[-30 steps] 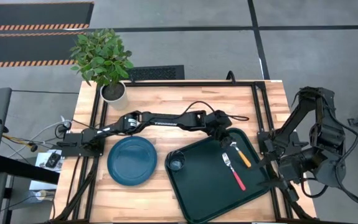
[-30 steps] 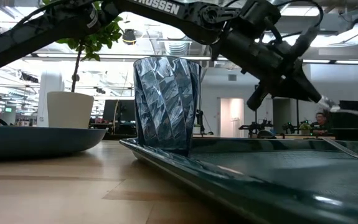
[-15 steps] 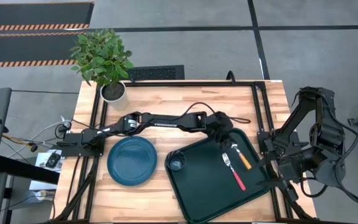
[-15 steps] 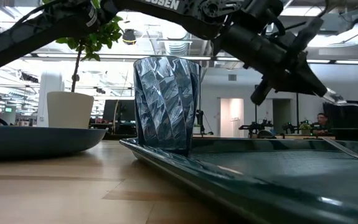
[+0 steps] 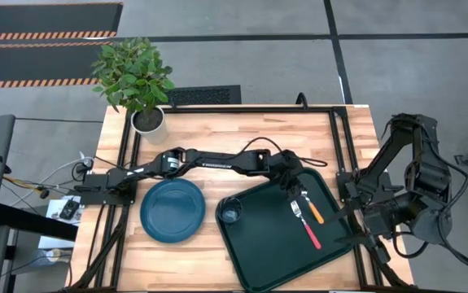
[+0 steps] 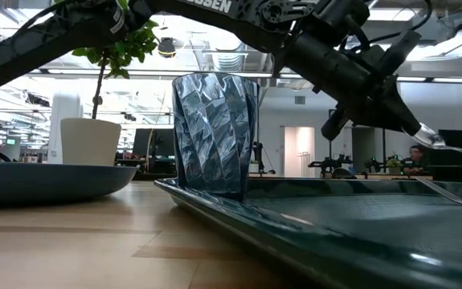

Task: Pick and place plate/cup/fork/spoon on tray
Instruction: Put the yellow spoon to the right of the pink fork on the black tray

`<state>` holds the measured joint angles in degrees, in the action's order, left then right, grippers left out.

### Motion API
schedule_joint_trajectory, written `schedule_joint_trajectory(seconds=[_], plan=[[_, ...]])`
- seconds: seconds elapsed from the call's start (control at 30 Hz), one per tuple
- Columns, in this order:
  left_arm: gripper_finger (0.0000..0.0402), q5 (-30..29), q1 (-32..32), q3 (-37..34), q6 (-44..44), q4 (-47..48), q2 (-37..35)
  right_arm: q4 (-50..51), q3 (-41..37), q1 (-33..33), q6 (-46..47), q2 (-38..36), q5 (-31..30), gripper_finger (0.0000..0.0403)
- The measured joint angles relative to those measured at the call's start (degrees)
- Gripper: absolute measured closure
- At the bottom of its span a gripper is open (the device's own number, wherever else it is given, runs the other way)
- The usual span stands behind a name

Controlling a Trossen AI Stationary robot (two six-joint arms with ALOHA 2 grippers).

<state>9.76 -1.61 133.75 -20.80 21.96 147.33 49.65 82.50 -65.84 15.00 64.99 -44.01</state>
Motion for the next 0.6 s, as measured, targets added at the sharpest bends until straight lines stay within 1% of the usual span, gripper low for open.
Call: schedule_joint_trajectory(seconds=[0.1, 0.23, 0.47, 0.6], plan=[[0.0401, -0.5, 0.0, 0.0, 0.7, 0.1, 0.0, 0.0, 0.0, 0.0, 0.0, 0.0, 0.0, 0.0158], [0.0401, -3.7, 0.0, 0.0, 1.5, 0.0, 0.0, 0.0, 0.0, 0.0, 0.1, 0.0, 0.0, 0.0158], [0.0401, -4.2, 0.0, 0.0, 1.8, 0.0, 0.0, 0.0, 0.0, 0.0, 0.2, 0.0, 0.0, 0.0158], [0.0400, -6.0, 0.0, 0.0, 2.7, -0.5, 0.0, 0.0, 0.0, 0.0, 0.2, 0.0, 0.0, 0.0158]])
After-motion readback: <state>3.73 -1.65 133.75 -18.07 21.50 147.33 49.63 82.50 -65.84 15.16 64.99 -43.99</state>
